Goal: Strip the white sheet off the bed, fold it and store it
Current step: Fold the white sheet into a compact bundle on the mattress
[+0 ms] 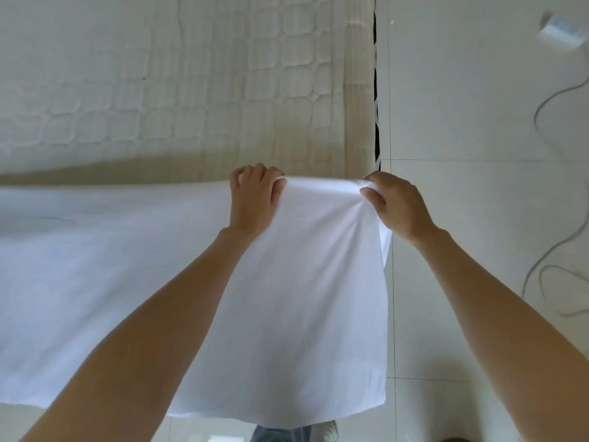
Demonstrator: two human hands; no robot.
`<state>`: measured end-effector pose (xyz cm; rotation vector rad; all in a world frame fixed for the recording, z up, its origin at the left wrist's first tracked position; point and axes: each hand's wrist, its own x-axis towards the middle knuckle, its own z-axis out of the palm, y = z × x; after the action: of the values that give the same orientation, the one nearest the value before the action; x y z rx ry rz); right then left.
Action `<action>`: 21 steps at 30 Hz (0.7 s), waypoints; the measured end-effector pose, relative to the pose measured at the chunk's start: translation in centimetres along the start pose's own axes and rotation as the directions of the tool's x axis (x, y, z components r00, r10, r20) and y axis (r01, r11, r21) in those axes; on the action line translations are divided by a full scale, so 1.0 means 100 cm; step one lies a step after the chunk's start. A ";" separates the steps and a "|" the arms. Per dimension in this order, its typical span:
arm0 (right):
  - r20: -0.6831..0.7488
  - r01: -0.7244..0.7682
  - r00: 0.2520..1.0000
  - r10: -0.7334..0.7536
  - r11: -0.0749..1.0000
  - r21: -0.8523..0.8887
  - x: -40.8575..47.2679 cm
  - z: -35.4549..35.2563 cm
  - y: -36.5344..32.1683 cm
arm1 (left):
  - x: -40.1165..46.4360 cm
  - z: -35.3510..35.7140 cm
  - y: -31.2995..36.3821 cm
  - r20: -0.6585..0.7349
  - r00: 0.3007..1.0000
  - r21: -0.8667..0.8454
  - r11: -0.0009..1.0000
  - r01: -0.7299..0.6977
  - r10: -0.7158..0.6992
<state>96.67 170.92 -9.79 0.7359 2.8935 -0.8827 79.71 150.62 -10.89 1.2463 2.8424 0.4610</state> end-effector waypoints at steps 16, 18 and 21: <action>0.124 -0.358 0.932 0.340 0.819 0.448 -0.049 0.006 -0.024 | -0.026 -0.005 0.027 0.225 0.974 -0.131 0.991 0.033 -0.003; 0.071 -0.332 0.938 0.339 0.821 0.464 -0.055 -0.001 -0.036 | -0.023 -0.017 0.028 0.155 0.987 -0.176 0.984 -0.008 0.036; -0.096 -0.208 0.961 0.261 0.903 0.375 -0.053 -0.020 -0.061 | -0.012 -0.036 0.033 0.037 0.999 -0.204 0.979 -0.023 0.031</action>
<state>98.87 165.32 -4.08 1.1940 2.6987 -1.4002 82.48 150.91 -6.66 1.2421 2.6670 0.6984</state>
